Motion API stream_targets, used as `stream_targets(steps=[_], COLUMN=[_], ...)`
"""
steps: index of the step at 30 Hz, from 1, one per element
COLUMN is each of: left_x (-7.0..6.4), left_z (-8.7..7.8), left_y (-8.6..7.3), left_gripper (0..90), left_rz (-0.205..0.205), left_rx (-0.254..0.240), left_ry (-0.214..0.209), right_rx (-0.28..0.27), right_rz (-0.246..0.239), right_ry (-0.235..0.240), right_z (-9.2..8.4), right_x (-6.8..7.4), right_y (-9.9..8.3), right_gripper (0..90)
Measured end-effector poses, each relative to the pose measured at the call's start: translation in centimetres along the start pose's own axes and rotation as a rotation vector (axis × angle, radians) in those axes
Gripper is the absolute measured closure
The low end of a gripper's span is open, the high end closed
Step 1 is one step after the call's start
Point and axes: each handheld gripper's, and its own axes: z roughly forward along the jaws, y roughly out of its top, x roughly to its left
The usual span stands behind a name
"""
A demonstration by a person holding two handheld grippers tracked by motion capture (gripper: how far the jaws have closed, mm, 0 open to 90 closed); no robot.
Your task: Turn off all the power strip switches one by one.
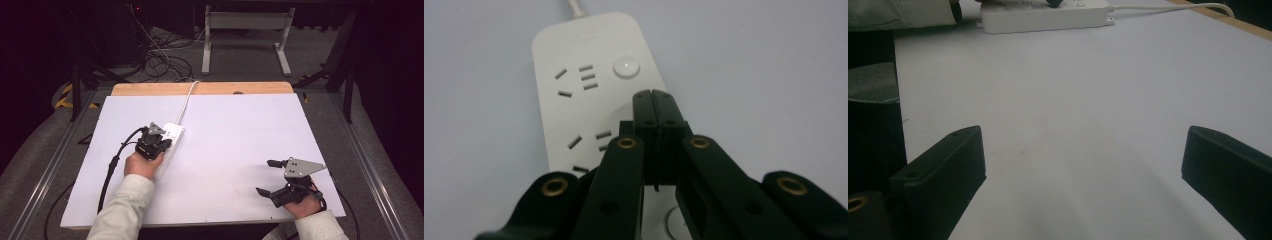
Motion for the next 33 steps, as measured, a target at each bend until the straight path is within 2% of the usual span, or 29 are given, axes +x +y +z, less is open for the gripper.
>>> stream_targets(steps=[4, 5, 6, 7, 9, 10, 12, 13, 14, 20, 22, 30, 33], left_x=[-0.4, -0.4, -0.3, -0.2, 0.3, 0.4, 0.1, 0.0, 0.0, 0.7, 1.0, 1.9, 2.0], left_z=[-0.1, -0.4, -0.6, -1.0, -1.6, -1.8, -1.6, -1.3, -1.1, -0.2, 0.2, 1.3, 1.6], left_y=[0.2, 0.4, 0.6, 0.8, 1.4, 1.7, 2.1, 2.4, 2.5, 2.9, 2.8, 2.6, 2.5], left_gripper=[90.0, 90.0, 90.0, 90.0, 90.0, 90.0, 90.0, 90.0, 90.0, 90.0, 90.0, 90.0, 90.0], left_rz=[0.014, 0.01, 0.006, 0.001, -0.021, -0.025, -0.004, 0.022, 0.021, -0.036, -0.049, -0.062, -0.054], left_rx=[0.007, -0.005, -0.016, -0.045, -0.075, -0.075, -0.043, -0.031, -0.027, -0.042, -0.036, -0.014, -0.004], left_ry=[0.02, 0.022, 0.005, 0.011, -0.023, -0.027, -0.022, -0.007, -0.007, -0.027, -0.021, 0.001, 0.01], right_rx=[0.0, 0.0, -0.001, -0.001, -0.001, 0.0, 0.003, 0.002, 0.003, 0.001, -0.001, -0.001, 0.001], right_rz=[0.0, 0.0, -0.001, 0.0, 0.002, 0.002, 0.002, 0.003, 0.003, 0.0, 0.003, 0.006, 0.006], right_ry=[0.001, 0.001, 0.0, 0.0, 0.0, 0.001, 0.001, 0.002, 0.003, 0.001, 0.003, 0.004, 0.005], right_z=[0.0, 0.0, 0.0, 0.0, 0.0, 0.0, 0.1, 0.1, 0.1, 0.0, 0.0, 0.0, 0.1], right_x=[0.0, 0.0, 0.0, -0.1, -0.1, -0.1, -0.1, -0.1, -0.2, -0.1, -0.1, -0.2, -0.2], right_y=[0.0, 0.0, 0.0, 0.0, 0.0, 0.0, 0.0, 0.0, 0.0, 0.0, 0.0, 0.0, -0.1], right_gripper=[4.3, 4.3, 4.3, 4.3, 4.3, 4.3, 4.3, 4.3, 4.3, 4.3, 4.3, 4.3, 4.3])
